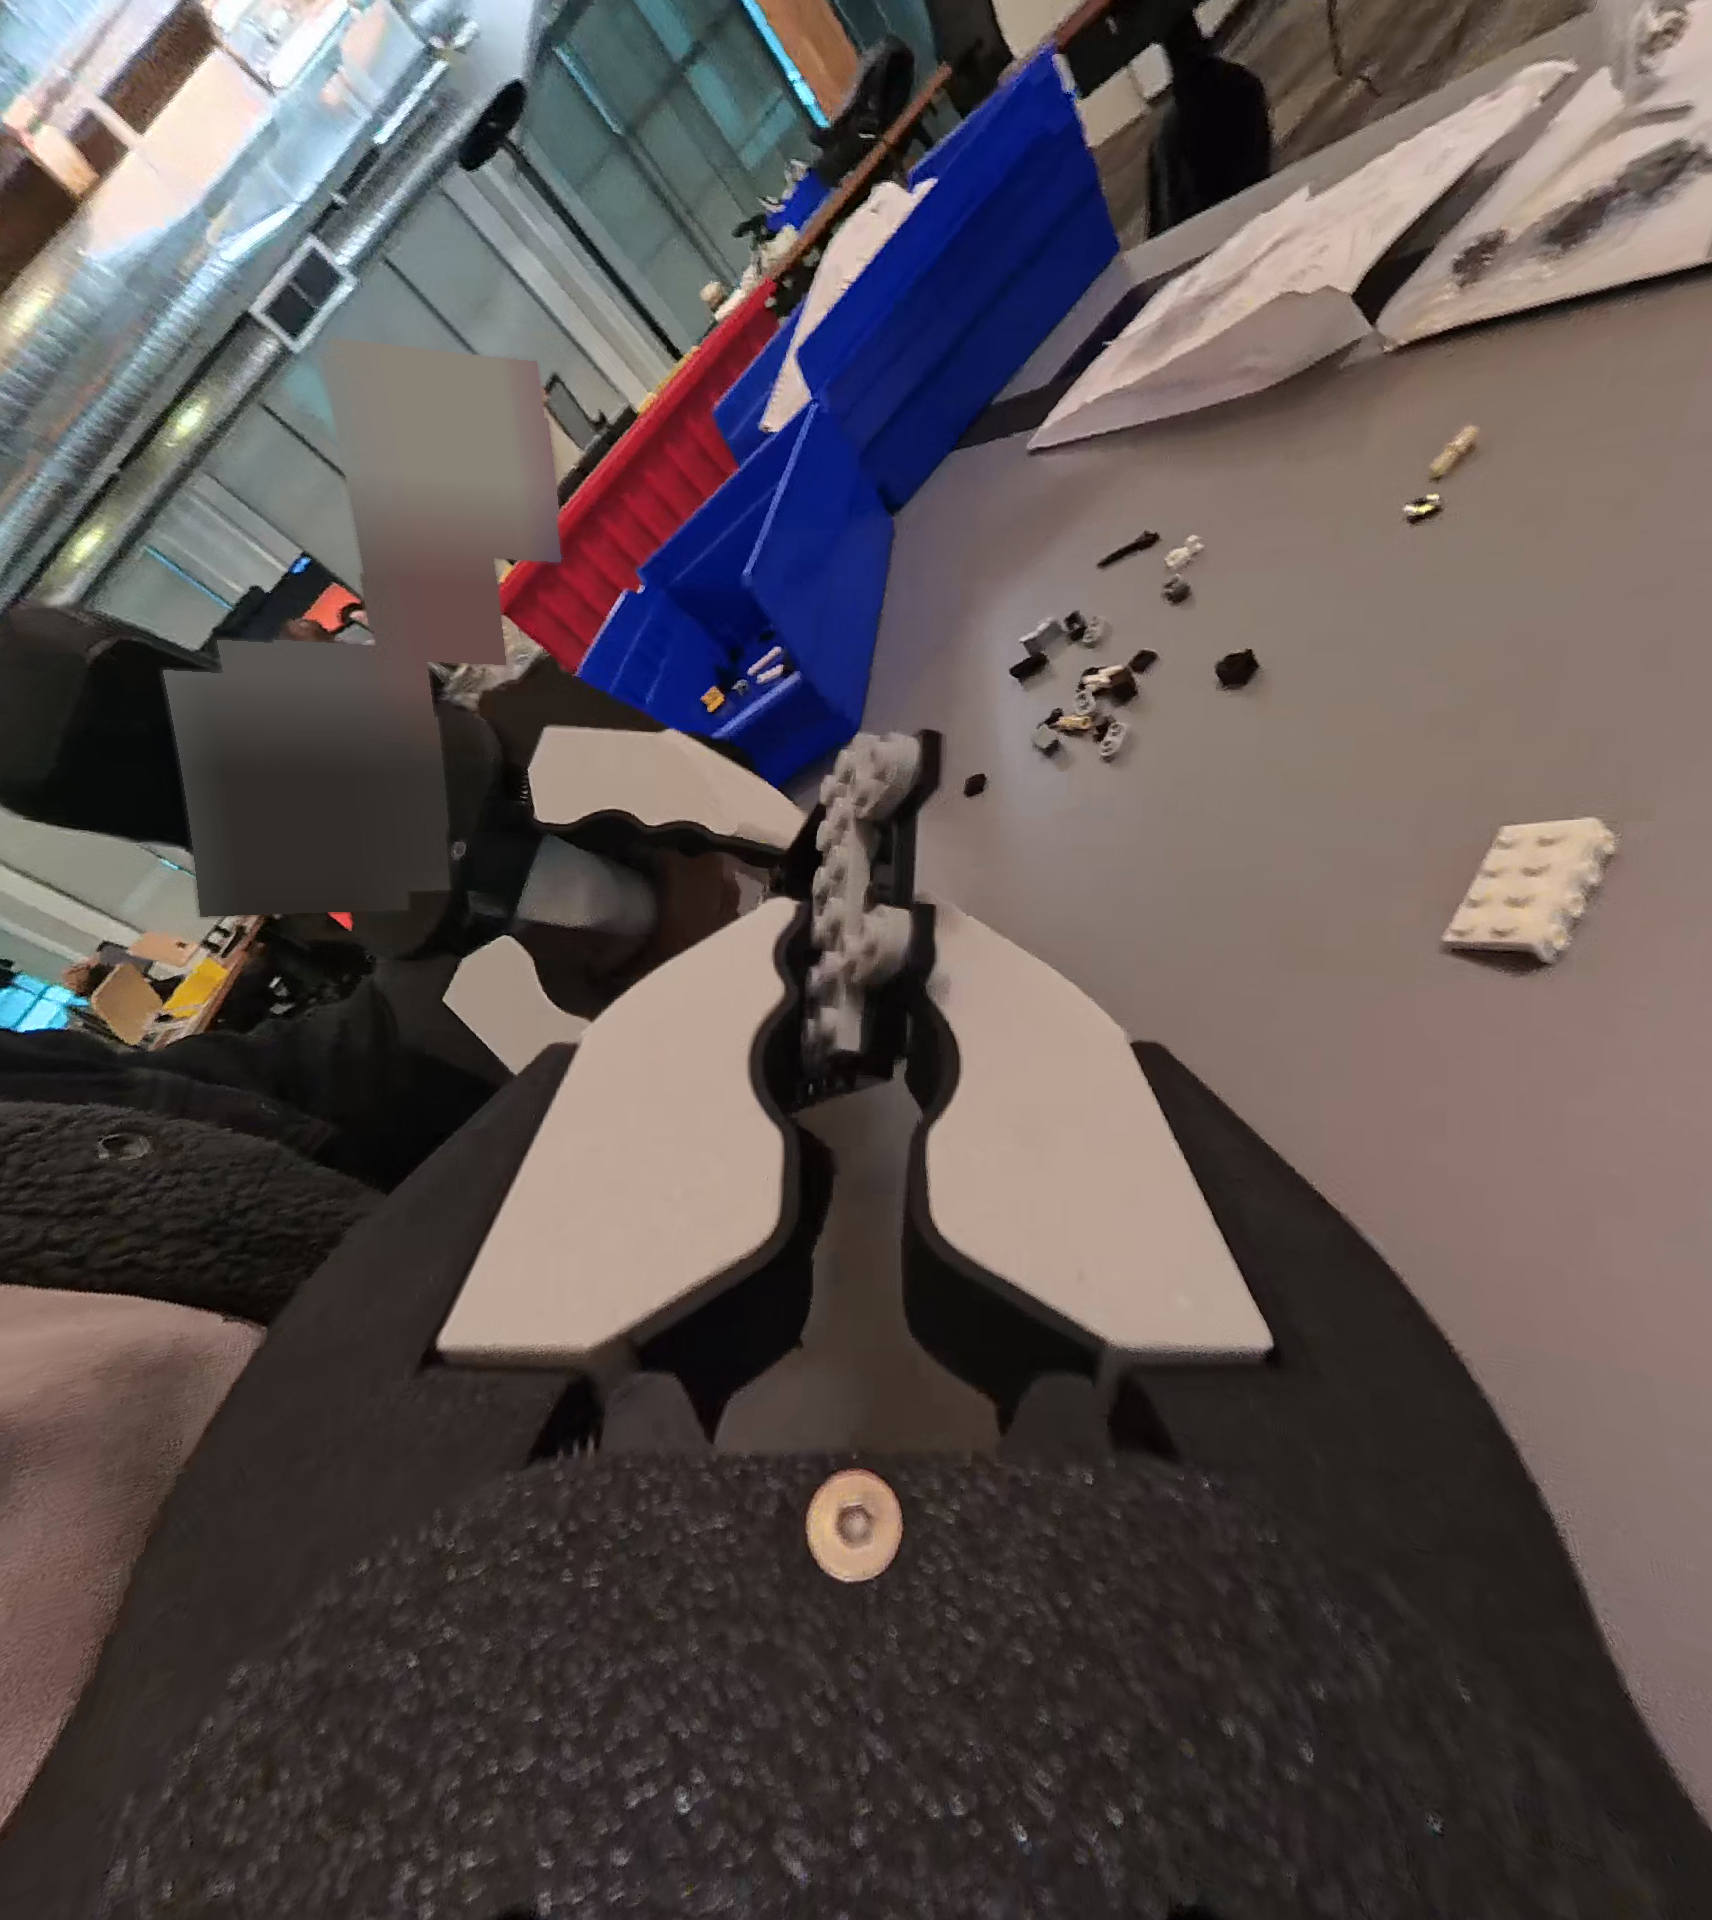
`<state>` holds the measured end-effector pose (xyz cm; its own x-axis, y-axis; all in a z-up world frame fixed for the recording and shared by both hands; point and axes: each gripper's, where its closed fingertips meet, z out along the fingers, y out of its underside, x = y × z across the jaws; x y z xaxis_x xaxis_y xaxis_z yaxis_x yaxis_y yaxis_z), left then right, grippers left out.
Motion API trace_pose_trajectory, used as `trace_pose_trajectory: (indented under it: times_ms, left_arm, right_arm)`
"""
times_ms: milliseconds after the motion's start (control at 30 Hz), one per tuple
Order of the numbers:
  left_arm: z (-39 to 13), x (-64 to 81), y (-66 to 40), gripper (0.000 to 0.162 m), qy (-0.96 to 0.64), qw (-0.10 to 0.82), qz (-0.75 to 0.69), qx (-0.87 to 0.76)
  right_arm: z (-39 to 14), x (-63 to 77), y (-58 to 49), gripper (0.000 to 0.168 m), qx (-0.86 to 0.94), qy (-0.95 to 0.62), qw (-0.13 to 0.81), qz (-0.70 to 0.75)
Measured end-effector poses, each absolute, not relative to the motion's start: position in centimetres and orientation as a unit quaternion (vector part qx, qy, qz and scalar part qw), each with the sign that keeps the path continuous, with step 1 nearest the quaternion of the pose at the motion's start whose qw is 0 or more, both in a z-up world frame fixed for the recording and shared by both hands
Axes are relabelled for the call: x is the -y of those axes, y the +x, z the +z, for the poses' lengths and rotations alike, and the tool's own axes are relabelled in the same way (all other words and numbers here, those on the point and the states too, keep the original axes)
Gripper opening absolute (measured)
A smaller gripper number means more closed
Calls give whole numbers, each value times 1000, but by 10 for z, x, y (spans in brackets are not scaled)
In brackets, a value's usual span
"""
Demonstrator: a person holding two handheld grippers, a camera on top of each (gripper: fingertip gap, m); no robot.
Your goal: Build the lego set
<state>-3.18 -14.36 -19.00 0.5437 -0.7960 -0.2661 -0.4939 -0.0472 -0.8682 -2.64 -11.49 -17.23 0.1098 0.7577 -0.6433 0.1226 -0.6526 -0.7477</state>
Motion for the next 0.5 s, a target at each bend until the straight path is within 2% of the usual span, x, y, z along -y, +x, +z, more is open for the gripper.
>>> trace_pose_trajectory:
  times_ms: [167,267,333,500]
  left_arm:
    - [-194,136,-33,57,-720,530,-156,-420]
    - [-193,135,-38,67,-731,527,-185,-393]
    - [-186,136,-39,69,-730,527,-228,-371]
    - [-183,132,-51,56,-746,495,-336,-294]
  right_arm:
    - [-173,107,-28,14,334,-702,293,557]
    - [-175,100,-24,13,369,-711,325,503]
    - [-177,94,-19,13,431,-703,380,419]
    - [-193,100,-13,13,629,-580,497,143]
